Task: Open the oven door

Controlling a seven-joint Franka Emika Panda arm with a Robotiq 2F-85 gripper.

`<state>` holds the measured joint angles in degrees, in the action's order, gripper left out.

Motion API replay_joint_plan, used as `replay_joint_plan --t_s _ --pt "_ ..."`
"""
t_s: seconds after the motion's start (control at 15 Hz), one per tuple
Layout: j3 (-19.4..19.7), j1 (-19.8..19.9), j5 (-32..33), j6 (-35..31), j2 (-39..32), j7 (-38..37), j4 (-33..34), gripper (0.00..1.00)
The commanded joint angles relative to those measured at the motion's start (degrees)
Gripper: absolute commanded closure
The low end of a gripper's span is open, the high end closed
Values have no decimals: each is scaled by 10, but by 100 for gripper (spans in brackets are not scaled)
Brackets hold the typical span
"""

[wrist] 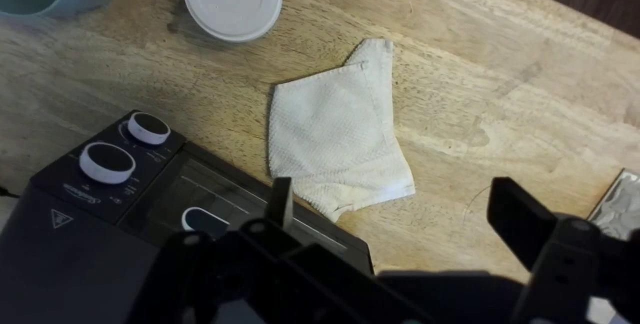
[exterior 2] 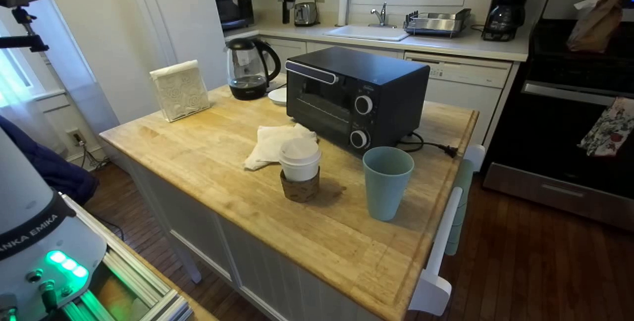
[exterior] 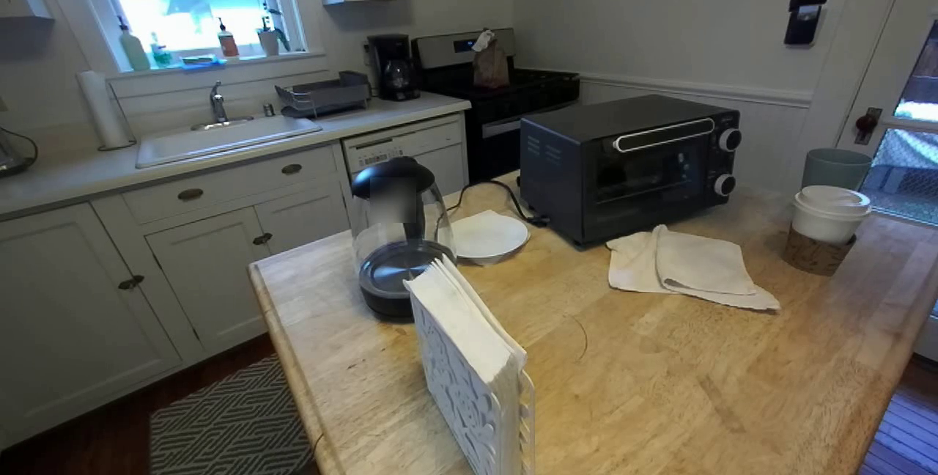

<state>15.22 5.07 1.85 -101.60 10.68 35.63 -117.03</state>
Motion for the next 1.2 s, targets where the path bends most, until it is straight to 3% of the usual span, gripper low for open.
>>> replay_joint_plan --t_s 0.0,0.27,0.53,0.6,0.93,1.13 --pt "-13 2 13 17 -45 98 36 0" --pt "-38 -1 37 29 -52 180 37 0" --pt "-67 -7 105 51 -37 226 18 0" --pt "-61 1 71 36 -45 202 20 0" --pt "-70 -3 91 40 -44 215 20 0" --pt "-61 -1 71 35 -46 279 16 0"
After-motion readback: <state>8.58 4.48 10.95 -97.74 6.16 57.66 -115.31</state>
